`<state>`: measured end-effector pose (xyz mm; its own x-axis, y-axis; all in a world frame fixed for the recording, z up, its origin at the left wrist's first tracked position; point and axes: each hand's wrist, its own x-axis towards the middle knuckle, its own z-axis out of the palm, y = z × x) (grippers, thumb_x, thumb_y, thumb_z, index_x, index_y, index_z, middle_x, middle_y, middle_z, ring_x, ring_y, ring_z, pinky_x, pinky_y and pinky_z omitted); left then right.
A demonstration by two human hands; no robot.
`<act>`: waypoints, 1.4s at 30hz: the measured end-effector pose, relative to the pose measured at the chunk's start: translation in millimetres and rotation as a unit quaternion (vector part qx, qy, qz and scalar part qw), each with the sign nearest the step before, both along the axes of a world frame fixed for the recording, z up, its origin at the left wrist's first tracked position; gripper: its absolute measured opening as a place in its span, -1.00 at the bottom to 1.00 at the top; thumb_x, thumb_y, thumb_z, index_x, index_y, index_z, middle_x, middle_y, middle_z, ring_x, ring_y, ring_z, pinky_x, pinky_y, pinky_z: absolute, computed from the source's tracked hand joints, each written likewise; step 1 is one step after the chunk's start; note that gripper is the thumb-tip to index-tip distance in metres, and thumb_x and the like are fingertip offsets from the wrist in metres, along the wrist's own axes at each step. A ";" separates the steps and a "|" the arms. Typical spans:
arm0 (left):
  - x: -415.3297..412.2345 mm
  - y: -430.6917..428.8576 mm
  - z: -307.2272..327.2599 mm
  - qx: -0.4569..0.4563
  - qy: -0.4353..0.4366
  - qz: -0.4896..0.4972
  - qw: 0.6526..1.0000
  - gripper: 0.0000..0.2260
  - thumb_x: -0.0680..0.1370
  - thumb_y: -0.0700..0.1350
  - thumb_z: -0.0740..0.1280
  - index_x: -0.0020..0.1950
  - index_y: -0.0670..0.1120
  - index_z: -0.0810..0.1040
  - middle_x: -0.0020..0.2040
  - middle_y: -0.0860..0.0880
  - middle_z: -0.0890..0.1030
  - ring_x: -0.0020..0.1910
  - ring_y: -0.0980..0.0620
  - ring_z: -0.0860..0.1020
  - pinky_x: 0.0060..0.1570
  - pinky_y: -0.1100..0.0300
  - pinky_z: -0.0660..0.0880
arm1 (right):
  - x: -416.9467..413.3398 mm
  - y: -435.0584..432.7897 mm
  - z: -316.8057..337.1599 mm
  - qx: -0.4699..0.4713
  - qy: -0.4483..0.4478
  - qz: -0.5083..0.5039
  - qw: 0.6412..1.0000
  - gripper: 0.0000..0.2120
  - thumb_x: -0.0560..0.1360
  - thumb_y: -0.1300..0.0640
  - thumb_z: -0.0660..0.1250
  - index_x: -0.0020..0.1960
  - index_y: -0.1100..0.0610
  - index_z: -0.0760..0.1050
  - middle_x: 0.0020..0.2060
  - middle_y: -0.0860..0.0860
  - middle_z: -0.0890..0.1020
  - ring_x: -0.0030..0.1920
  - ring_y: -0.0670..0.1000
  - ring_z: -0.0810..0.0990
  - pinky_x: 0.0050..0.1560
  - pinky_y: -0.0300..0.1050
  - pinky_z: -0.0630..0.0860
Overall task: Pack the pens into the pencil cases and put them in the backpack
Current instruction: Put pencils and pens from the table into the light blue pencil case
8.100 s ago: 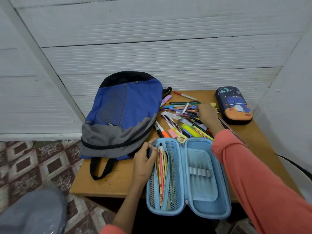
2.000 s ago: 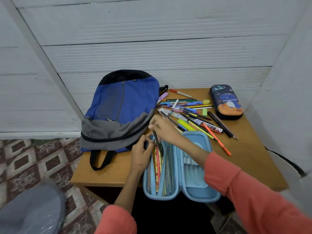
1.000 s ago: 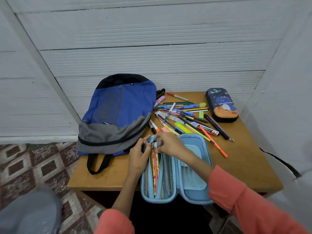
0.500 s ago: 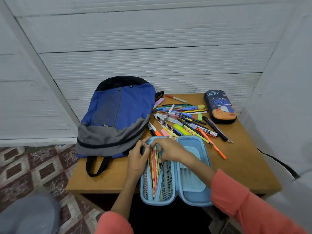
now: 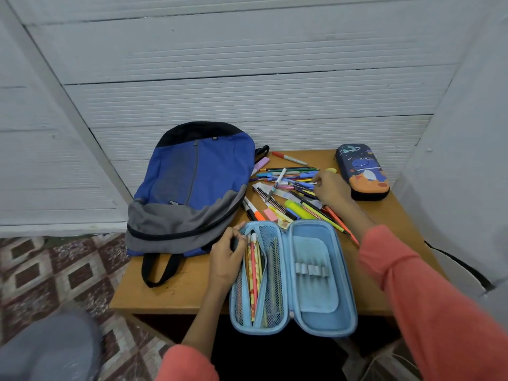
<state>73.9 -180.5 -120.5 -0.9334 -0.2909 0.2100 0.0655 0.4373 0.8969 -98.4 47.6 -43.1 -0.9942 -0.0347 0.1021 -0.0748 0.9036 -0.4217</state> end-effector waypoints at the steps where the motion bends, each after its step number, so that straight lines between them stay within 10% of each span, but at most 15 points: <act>1: -0.3 0.0 -0.5 0.000 -0.002 0.001 1.000 -0.81 0.60 -0.13 0.29 -0.19 -0.10 0.38 0.27 0.19 0.57 -0.15 0.17 0.55 -0.14 0.08 0.52 | -6.4 8.6 -3.3 0.077 0.017 0.000 0.997 -0.76 0.54 0.23 0.28 0.19 0.16 0.54 0.13 0.14 0.59 0.18 0.20 0.50 0.05 0.04 0.46; 4: -1.8 -0.8 -2.1 0.001 -0.002 0.002 1.000 -0.80 0.59 -0.13 0.29 -0.19 -0.12 0.37 0.26 0.19 0.57 -0.28 0.13 0.51 -0.28 0.17 0.47 | -19.3 22.9 -12.4 0.263 0.022 0.022 0.964 -0.68 0.56 0.22 0.22 0.32 0.18 0.40 0.24 0.13 0.51 0.29 0.16 0.40 0.23 0.09 0.34; 11: -1.2 -1.9 -2.1 -0.007 0.001 0.002 1.000 -0.80 0.59 -0.13 0.29 -0.20 -0.11 0.36 0.24 0.22 0.57 -0.38 0.20 0.48 -0.32 0.28 0.41 | -32.2 27.4 -18.6 0.367 -0.027 0.027 0.930 -0.70 0.56 0.26 0.16 0.23 0.08 0.49 0.19 0.05 0.56 0.31 0.07 0.40 0.41 0.23 0.11; 28: -0.2 -0.1 0.3 0.002 0.003 0.004 1.000 -0.80 0.59 -0.10 0.29 -0.20 -0.10 0.37 0.25 0.23 0.57 -0.26 -0.05 0.57 -0.27 0.10 0.46 | -38.5 7.4 -25.3 0.318 0.034 0.065 0.945 -0.69 0.56 0.28 0.20 0.25 0.07 0.48 0.15 0.08 0.57 0.26 0.12 0.44 0.34 0.16 0.22; 42: -0.8 0.4 -0.2 0.010 -0.002 -0.007 1.000 -0.82 0.60 -0.15 0.29 -0.19 -0.11 0.39 0.26 0.17 0.57 -0.26 0.33 0.51 -0.20 0.31 0.40 | -39.3 4.9 -37.5 0.265 0.022 0.043 0.963 -0.60 0.55 0.29 0.26 0.37 0.17 0.33 0.31 0.13 0.44 0.34 0.16 0.37 0.28 0.12 0.31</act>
